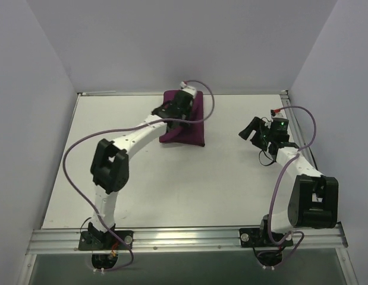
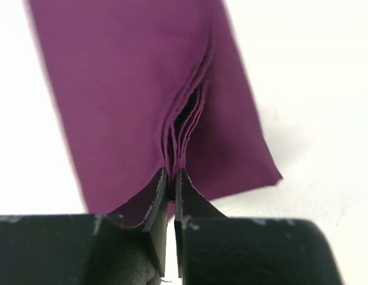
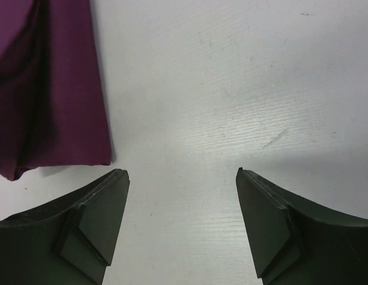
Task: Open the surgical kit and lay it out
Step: Open the surgical kit at the center of the board.
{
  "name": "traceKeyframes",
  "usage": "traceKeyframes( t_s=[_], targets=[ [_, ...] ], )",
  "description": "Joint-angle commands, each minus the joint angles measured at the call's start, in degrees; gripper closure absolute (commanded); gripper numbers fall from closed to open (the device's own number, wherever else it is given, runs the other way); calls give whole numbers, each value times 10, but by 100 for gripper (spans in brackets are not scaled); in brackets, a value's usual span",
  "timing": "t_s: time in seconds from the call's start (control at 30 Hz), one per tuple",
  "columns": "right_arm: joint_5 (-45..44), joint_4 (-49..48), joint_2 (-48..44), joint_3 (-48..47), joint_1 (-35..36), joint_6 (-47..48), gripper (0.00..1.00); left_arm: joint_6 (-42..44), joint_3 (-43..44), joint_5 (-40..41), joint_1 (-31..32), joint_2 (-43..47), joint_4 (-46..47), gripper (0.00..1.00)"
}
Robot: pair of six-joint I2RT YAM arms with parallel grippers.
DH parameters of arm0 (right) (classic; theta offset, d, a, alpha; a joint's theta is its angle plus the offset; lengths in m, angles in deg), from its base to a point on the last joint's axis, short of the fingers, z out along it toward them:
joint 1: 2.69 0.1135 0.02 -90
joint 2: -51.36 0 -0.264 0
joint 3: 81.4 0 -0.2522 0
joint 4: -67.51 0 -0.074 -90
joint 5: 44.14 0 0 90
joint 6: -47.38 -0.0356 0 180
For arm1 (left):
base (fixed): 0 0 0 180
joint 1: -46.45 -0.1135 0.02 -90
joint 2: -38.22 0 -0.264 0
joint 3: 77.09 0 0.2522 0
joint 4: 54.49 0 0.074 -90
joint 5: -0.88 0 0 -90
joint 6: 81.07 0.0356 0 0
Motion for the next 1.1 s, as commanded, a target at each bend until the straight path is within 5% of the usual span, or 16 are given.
traceKeyframes(
  t_s=[0.0, 0.4, 0.43, 0.5, 0.63, 0.67, 0.7, 0.93, 1.07],
  targets=[
    [18, -12, 12, -17, -2, 8, 26, -93, -35, -117, -106, 131, 49, 98],
    [25, -19, 34, -32, 15, 6, 26, -263, -306, -237, -451, 270, 88, 96],
    [26, -22, 38, -35, 17, 6, 26, -279, -322, -252, -473, 264, 94, 75],
    [25, -22, 56, -42, 31, 7, 25, -291, -366, -298, -479, 254, 129, 57],
    [15, -12, 80, -70, 66, 8, 25, -318, -401, -322, -472, 237, 151, 40],
    [7, -9, 81, -78, 73, 9, 25, -322, -405, -319, -471, 235, 150, 19],
    [2, -8, 82, -81, 88, 9, 25, -324, -411, -313, -471, 237, 158, 11],
    [-18, -16, 114, -110, 158, 15, 25, -284, -383, -226, -423, 264, 131, 9],
    [-37, -20, 140, -153, 224, 37, 26, -297, -382, -243, -401, 264, 150, 13]
  ],
)
